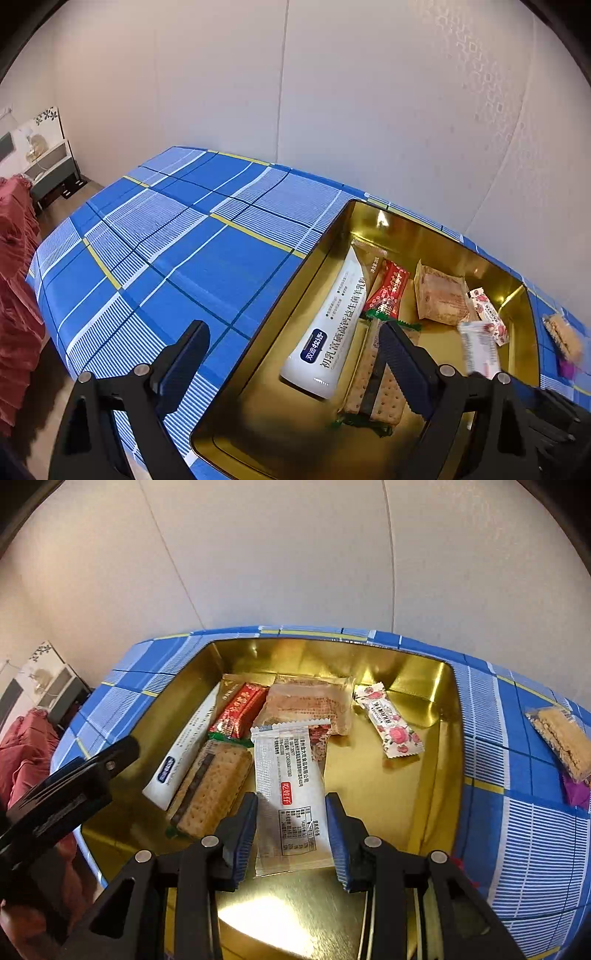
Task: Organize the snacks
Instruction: 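Carry the white biscuit packet into the gold tray and open the right tool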
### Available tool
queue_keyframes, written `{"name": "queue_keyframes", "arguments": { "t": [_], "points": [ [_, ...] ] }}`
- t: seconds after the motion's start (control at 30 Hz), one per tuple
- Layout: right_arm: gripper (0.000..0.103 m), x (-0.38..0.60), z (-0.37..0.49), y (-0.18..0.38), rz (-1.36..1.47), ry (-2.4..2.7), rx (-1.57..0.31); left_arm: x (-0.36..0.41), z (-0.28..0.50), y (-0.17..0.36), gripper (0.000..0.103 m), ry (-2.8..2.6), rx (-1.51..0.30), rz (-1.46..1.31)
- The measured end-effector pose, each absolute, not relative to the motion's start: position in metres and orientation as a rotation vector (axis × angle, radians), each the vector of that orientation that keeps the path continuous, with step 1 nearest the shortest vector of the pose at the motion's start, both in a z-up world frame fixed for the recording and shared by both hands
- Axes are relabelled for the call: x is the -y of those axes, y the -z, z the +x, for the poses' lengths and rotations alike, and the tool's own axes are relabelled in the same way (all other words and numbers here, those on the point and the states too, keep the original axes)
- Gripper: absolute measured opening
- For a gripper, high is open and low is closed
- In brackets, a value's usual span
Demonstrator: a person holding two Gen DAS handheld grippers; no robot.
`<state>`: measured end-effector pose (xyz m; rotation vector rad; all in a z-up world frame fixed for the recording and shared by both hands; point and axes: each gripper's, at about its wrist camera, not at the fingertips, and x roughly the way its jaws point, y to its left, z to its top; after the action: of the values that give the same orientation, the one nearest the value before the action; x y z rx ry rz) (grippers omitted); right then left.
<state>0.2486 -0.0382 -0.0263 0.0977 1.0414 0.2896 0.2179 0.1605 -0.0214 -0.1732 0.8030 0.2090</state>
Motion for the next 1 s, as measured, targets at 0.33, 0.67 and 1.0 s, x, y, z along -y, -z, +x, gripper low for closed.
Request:
{"name": "queue_keyframes", "arguments": {
  "t": [0.33, 0.67, 1.0],
  "points": [
    [0.039, 0.020, 0.270, 0.044, 0.124, -0.235, -1.128, -0.162, 0.222, 0.026, 0.093, -0.218, -0.825, -0.179],
    [0.045, 0.027, 0.266, 0.040, 0.157, -0.232, -1.103, -0.164, 0.220, 0.026, 0.093, -0.215, -0.824, -0.200],
    [0.045, 0.046, 0.239, 0.013, 0.067, -0.230, -0.980, -0.162, 0.220, 0.025, 0.094, -0.182, -0.830, -0.210]
  ]
}}
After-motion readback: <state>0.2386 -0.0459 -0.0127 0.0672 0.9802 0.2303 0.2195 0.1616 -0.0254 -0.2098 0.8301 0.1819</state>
